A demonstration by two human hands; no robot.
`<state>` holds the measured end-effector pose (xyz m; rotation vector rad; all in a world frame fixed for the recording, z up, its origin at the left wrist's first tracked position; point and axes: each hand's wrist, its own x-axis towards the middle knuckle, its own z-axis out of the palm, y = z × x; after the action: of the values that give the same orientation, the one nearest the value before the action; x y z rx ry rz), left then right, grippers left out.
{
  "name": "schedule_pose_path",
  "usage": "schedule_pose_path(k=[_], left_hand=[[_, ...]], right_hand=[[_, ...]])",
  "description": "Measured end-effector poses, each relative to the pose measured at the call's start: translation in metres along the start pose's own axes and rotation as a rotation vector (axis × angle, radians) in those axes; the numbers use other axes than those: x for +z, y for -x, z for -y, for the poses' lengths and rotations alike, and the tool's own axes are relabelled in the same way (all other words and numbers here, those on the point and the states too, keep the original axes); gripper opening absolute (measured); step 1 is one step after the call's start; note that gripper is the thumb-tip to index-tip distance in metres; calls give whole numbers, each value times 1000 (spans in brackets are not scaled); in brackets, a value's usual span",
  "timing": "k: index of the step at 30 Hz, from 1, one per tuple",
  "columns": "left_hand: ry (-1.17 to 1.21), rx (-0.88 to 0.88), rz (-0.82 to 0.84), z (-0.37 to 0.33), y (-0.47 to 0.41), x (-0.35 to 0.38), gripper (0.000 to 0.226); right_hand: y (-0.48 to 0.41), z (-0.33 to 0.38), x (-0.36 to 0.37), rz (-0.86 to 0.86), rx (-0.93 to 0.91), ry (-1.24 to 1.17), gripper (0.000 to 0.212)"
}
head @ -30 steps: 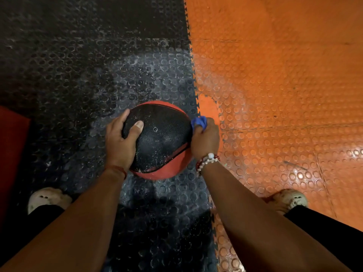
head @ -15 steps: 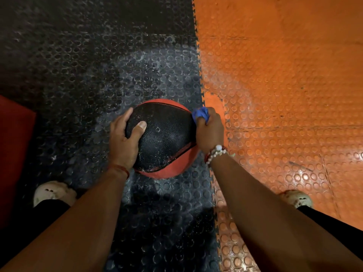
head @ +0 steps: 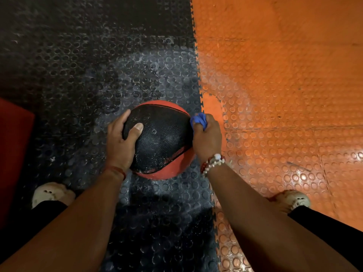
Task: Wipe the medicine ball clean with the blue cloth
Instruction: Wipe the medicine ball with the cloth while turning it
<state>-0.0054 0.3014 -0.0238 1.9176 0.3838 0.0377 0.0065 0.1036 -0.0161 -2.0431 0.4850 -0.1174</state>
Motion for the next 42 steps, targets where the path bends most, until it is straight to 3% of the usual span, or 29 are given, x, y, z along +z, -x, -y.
schedule_pose_path(k=[2,6,9,12,15,18,20,23,26,29,36,42], left_hand=[[9,-13,-15,1,2,-1,47],[27,-44,-24,0,4,0,44],[37,-48,-22,-2,1,1,44],[43,-41,-33,-3,1,5,43],[34,-49,-46,-3,1,7,47],[25,-56,-61,-4,5,6,61],[11,-69,-61,-5,8,7,60],[3,-97,-41,-5,11,10,61],[-30,-94,-18,-6,14,13,66],[-68,-48,11,-9,17,16,49],[-107,3,54,-19,21,29,39],[79,-79,49,-19,13,24,55]], right_hand=[[-17,-6,2,69,31,12,16],[-25,-33,8,104,311,-174,18],[1,-38,5,14,459,-234,15],[35,-24,1,-129,488,-229,10],[56,0,0,-182,323,-139,11],[47,32,-2,-84,17,-22,22],[28,42,-2,-10,-67,88,26],[6,31,-3,2,-14,183,29],[5,11,-8,-63,189,124,27],[19,1,-12,-100,293,112,27],[40,39,-14,-77,-65,213,29],[29,72,0,113,-342,369,41]])
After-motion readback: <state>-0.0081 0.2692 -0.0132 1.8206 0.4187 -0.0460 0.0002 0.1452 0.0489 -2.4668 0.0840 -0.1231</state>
